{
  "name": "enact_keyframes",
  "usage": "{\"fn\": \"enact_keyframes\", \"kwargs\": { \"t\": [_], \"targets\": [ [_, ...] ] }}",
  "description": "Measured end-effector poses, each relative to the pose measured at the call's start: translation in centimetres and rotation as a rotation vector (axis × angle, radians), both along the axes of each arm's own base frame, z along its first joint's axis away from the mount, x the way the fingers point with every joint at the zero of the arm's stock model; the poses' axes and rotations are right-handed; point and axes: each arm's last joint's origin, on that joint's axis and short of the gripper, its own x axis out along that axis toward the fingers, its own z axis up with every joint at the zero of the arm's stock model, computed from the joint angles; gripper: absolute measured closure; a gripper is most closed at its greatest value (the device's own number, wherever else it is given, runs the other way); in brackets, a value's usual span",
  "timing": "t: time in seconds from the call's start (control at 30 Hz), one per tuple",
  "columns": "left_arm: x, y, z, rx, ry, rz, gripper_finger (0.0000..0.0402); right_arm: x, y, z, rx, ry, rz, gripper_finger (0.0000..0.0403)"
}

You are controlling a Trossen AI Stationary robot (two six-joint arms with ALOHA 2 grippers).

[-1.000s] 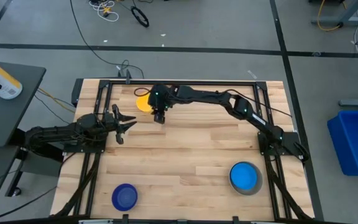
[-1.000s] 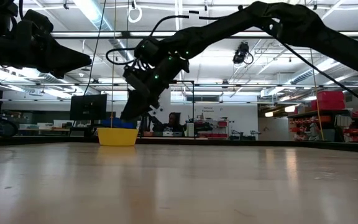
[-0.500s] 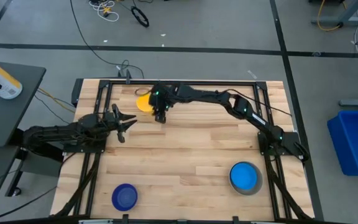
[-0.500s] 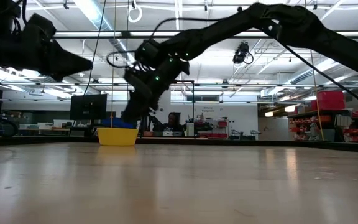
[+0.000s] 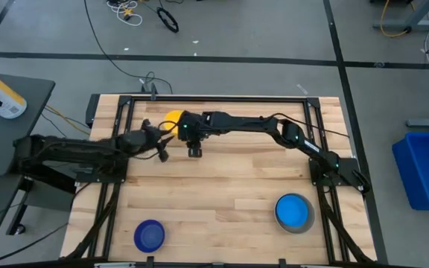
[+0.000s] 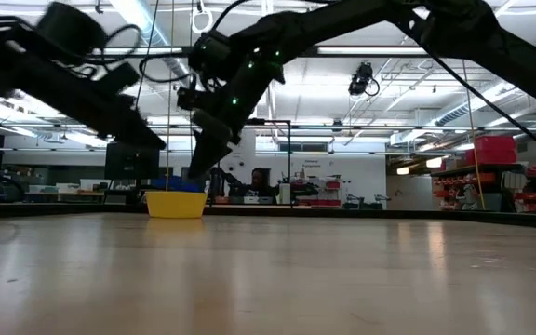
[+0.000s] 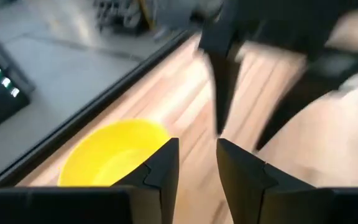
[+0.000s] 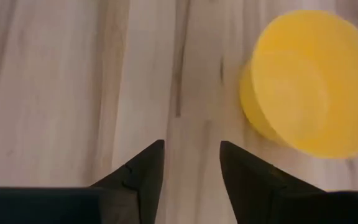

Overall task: Nest bowls inside each other
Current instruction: Stack the yellow bowl on top of the blue bowl

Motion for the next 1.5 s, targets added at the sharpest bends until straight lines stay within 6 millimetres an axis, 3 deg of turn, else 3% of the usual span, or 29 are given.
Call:
{"fn": "enact_keyframes", "kwargs": {
  "t": [0.2, 0.43, 0.6, 0.8, 0.97, 1.03, 1.23, 1.5],
  "targets": [
    [2.1, 2.6, -0.6, -0.075, 0.156, 0.115, 0.0257, -1.2, 1.1, 3.2, 0.011, -0.002, 0.009, 0.0228],
    [2.3, 4.8, -2.7, -0.208, 0.251, 0.153, 0.0232, -3.3, 1.6, 6.2, -0.011, 0.047, -0.001, 0.0226],
    [2.2, 5.7, -3.7, -0.25, 0.283, 0.142, 0.0236, -4.7, 1.6, 7.6, -0.031, 0.082, -0.018, 0.0226],
    [2.2, 6.1, -4.4, -0.23, 0.333, 0.153, 0.0271, -5.6, 1.8, 8.6, -0.035, 0.071, -0.044, 0.0229],
    [2.5, 6.2, -4.2, -0.159, 0.346, 0.121, 0.0372, -5.7, 1.9, 8.5, -0.03, 0.071, -0.049, 0.0231],
    [2.6, 6.3, -3.9, -0.126, 0.344, 0.115, 0.0389, -5.6, 2.0, 8.6, -0.03, 0.066, -0.046, 0.0231],
    [3.4, 5.1, -3.6, -0.017, 0.361, 0.081, 0.0395, -5.4, 3.1, 8.6, -0.02, 0.058, 0.007, 0.0235],
    [5.7, 0.0, -2.7, 0.175, 0.354, -0.104, 0.0395, -6.0, 6.0, 7.6, -0.179, 0.209, 0.208, 0.0226]
  ]
}}
